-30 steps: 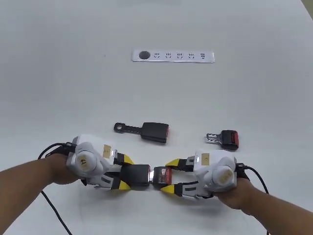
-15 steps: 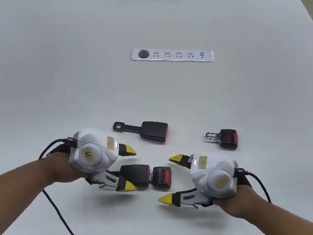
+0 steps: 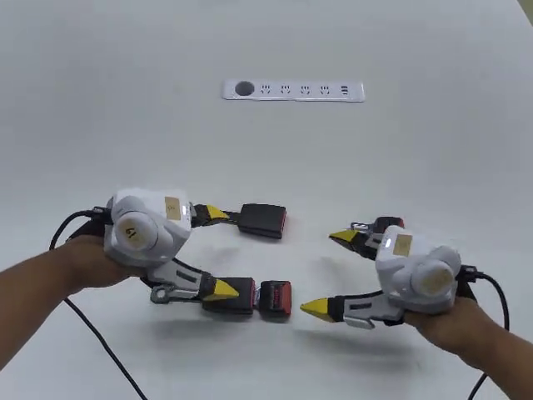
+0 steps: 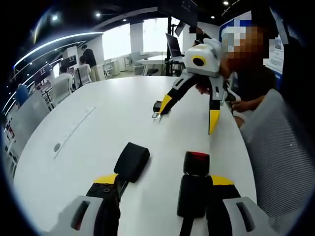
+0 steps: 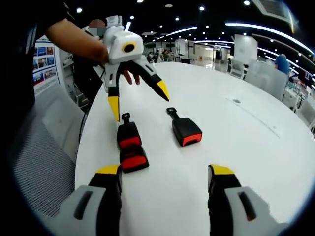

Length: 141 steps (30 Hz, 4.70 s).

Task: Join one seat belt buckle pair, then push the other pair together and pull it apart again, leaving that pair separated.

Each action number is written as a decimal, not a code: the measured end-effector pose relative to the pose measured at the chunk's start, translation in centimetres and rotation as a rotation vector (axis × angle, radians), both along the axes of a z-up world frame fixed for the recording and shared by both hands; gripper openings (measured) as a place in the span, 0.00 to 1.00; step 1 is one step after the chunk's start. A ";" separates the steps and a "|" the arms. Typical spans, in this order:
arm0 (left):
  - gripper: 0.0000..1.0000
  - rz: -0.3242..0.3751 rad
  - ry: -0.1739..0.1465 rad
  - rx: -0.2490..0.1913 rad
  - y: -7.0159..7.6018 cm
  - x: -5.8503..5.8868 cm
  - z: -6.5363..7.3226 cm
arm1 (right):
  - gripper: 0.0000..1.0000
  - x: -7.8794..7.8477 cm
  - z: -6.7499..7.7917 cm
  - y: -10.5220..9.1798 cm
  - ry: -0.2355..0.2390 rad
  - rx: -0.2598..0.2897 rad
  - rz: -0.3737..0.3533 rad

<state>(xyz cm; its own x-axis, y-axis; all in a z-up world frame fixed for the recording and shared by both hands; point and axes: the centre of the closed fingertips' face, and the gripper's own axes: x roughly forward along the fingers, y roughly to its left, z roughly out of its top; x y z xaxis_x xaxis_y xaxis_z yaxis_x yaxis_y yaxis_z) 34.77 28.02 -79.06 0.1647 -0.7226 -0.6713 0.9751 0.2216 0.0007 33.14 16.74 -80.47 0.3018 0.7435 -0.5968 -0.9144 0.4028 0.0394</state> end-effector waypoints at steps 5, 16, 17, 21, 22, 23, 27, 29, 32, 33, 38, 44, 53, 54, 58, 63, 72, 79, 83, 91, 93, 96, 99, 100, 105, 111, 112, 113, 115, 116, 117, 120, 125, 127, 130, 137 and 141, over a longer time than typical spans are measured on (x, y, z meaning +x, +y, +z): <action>0.74 -0.008 -0.020 -0.007 -0.4 1.4 0.8 | 0.72 1.8 0.7 -2.5 -0.007 0.001 -0.031; 0.73 -0.046 -0.030 0.015 -0.9 3.7 0.5 | 0.72 5.3 -0.2 -8.6 0.002 -0.061 -0.073; 0.73 -0.048 -0.034 0.022 -0.9 3.9 0.3 | 0.72 5.4 -0.4 -8.9 0.002 -0.068 -0.068; 0.72 -0.090 -0.031 0.049 -1.4 4.5 -0.6 | 0.72 5.4 -1.6 -10.1 0.035 -0.102 -0.007; 0.72 -0.111 -0.039 0.054 -1.6 4.7 -0.8 | 0.72 5.4 -2.0 -10.4 0.036 -0.123 0.007; 0.72 -0.124 -0.045 0.059 -1.8 4.8 -1.0 | 0.72 5.4 -2.2 -10.6 0.043 -0.131 0.011; 0.71 -0.140 -0.032 0.064 -2.5 5.5 -1.9 | 0.72 5.8 -2.7 -11.0 0.053 -0.134 0.023; 0.71 -0.150 -0.025 0.075 -2.7 5.7 -2.7 | 0.71 5.9 -2.8 -10.9 0.051 -0.132 0.037; 0.69 -0.168 -0.017 0.096 -2.7 5.9 -3.7 | 0.71 6.0 -3.2 -10.8 0.062 -0.139 0.055; 0.67 -0.171 -0.018 0.101 -2.7 6.0 -3.9 | 0.70 6.0 -3.3 -10.8 0.065 -0.147 0.064; 0.64 -0.187 -0.011 0.119 -2.7 6.1 -5.1 | 0.66 6.0 -3.8 -10.9 0.068 -0.169 0.101; 0.59 -0.185 0.005 0.116 -2.8 6.5 -5.8 | 0.61 6.0 -4.6 -11.1 0.096 -0.176 0.129; 0.46 -0.195 0.016 0.118 -2.8 7.0 -7.2 | 0.50 6.6 -4.8 -11.5 0.098 -0.185 0.156; 0.41 -0.198 0.015 0.115 -2.9 6.9 -7.3 | 0.48 6.6 -4.8 -11.5 0.099 -0.188 0.161; 0.36 -0.186 0.005 0.128 -3.0 7.1 -8.4 | 0.42 6.9 -4.9 -11.6 0.094 -0.191 0.168; 0.35 -0.211 -0.019 0.125 -3.7 6.5 -8.9 | 0.36 6.8 -4.9 -11.6 0.072 -0.208 0.208; 0.34 -0.183 -0.012 0.117 -4.1 6.4 -8.1 | 0.35 6.5 -4.8 -11.8 0.071 -0.156 0.217; 0.34 -0.170 -0.001 0.111 -4.5 6.4 -7.5 | 0.35 6.5 -4.8 -11.8 0.070 -0.141 0.201; 0.34 -0.181 0.008 0.127 -4.6 6.5 -7.2 | 0.35 6.5 -4.8 -11.7 0.069 -0.137 0.199; 0.34 -0.180 0.011 0.126 -4.3 6.6 -6.7 | 0.35 6.7 -4.8 -10.7 0.062 -0.110 0.173; 0.34 -0.179 0.012 0.126 -4.2 6.6 -6.6 | 0.35 6.8 -4.9 -10.3 0.058 -0.104 0.168; 0.34 -0.173 0.014 0.124 -4.1 6.6 -6.5 | 0.35 6.9 -4.9 -9.3 0.053 -0.089 0.166; 0.34 -0.169 0.016 0.124 -4.0 6.7 -6.4 | 0.35 7.0 -5.0 -8.6 0.053 -0.083 0.166; 0.34 -0.170 0.016 0.124 -3.9 6.7 -6.4 | 0.35 7.0 -4.9 -8.3 0.050 -0.077 0.172; 0.34 -0.174 0.018 0.127 -3.8 6.7 -6.3 | 0.35 7.2 -4.9 -7.2 0.048 -0.078 0.185; 0.34 -0.174 0.018 0.126 -3.5 6.8 -6.3 | 0.35 7.5 -5.0 -5.7 0.045 -0.079 0.188; 0.34 -0.173 0.018 0.127 -3.4 6.8 -6.3 | 0.35 7.5 -5.0 -5.4 0.044 -0.077 0.190; 0.34 -0.174 0.018 0.127 -3.5 6.8 -6.3 | 0.35 7.5 -4.9 -5.2 0.042 -0.077 0.191; 0.34 -0.174 0.018 0.128 -3.4 6.8 -6.3 | 0.35 7.4 -4.9 -4.5 0.041 -0.074 0.195; 0.34 -0.173 0.019 0.129 -3.4 6.8 -6.3 | 0.35 7.2 -4.9 -4.2 0.043 -0.075 0.197; 0.34 -0.173 0.019 0.130 -3.4 6.8 -6.3 | 0.35 7.2 -4.9 -3.9 0.040 -0.072 0.202; 0.34 -0.173 0.019 0.134 -3.3 6.8 -6.3 | 0.35 7.3 -4.9 -3.1 0.037 -0.070 0.204; 0.34 -0.171 0.020 0.139 -3.2 6.8 -6.3 | 0.35 7.1 -4.9 -2.0 0.036 -0.057 0.203; 0.34 -0.172 0.020 0.140 -3.2 6.8 -6.3 | 0.35 7.1 -4.8 -1.6 0.036 -0.060 0.200; 0.34 -0.171 0.021 0.141 -3.1 6.8 -6.4 | 0.35 6.9 -4.8 -0.9 0.033 -0.063 0.204; 0.34 -0.169 0.023 0.144 -3.1 6.7 -6.4 | 0.35 6.8 -4.7 0.0 0.038 -0.074 0.198; 0.34 -0.173 0.024 0.152 -3.1 6.7 -6.4 | 0.35 6.8 -4.7 0.7 0.033 -0.091 0.204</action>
<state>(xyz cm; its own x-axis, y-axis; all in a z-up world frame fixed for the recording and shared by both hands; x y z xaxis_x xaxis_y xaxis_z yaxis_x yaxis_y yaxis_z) 41.49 24.95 -85.45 0.0303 -0.6293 -0.7766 0.9987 0.0504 -0.0019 39.97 17.41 -85.21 0.1294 0.7301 -0.6710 -0.9762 0.2125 0.0430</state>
